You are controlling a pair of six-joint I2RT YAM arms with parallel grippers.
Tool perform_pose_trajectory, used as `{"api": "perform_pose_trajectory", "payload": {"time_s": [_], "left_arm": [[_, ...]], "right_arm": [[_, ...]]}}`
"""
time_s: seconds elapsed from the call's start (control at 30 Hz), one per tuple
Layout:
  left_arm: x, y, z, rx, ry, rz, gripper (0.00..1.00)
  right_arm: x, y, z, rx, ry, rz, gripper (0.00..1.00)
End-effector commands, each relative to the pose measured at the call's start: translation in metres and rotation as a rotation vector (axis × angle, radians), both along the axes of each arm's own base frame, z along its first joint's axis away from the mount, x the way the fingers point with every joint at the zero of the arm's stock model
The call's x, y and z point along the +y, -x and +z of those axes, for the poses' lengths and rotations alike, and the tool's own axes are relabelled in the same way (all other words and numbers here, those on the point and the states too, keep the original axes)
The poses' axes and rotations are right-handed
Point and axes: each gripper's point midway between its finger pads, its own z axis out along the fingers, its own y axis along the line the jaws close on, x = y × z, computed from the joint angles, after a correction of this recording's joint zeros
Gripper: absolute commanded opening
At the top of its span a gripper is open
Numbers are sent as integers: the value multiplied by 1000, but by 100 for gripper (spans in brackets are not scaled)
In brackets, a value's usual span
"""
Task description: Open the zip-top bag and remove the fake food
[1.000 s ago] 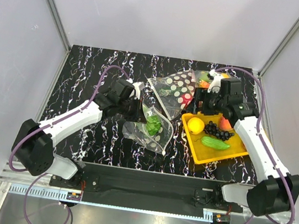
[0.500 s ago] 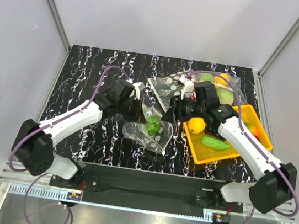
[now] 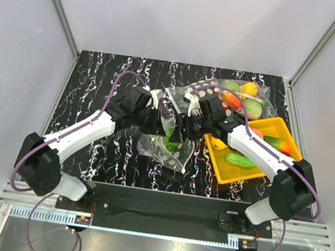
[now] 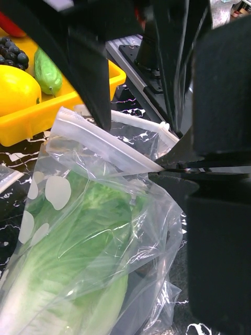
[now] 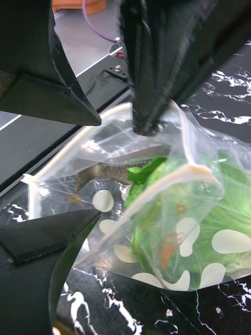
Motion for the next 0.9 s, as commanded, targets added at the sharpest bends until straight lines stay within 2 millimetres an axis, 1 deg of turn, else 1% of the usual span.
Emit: {"api": "perform_pose_trajectory", "payload": {"time_s": [0.0, 0.07, 0.1, 0.17, 0.3, 0.4, 0.6, 0.7, 0.77, 0.8, 0.87], "left_arm": [[-9, -8, 19, -44, 40, -32, 0], [-8, -9, 20, -43, 38, -29, 0], [-9, -10, 21, -47, 39, -32, 0], [-10, -10, 21, -45, 39, -33, 0], [-10, -10, 21, -44, 37, -34, 0], [-10, -9, 20, -41, 36, -37, 0], [-10, -9, 20, -38, 37, -37, 0], [-10, -8, 19, -36, 39, -37, 0], [-11, -8, 20, -38, 43, -38, 0], [-11, -8, 19, -32, 45, -38, 0], [-12, -8, 20, -33, 55, -41, 0]], "right_arm": [[12, -11, -8, -2, -6, -46, 72], [14, -13, -13, -2, 3, -55, 73], [16, -13, -20, 9, 12, -53, 73], [19, -12, -25, 4, 17, -50, 75], [22, -18, -42, 14, 36, -76, 77], [28, -22, -47, 18, 17, -80, 80], [40, -28, -54, 13, -16, -95, 81], [43, -27, -58, 5, -25, -93, 81], [48, -29, -56, -13, -46, -89, 81], [52, -33, -51, -40, -71, -87, 81], [55, -32, -50, -54, -84, -79, 80]]}}
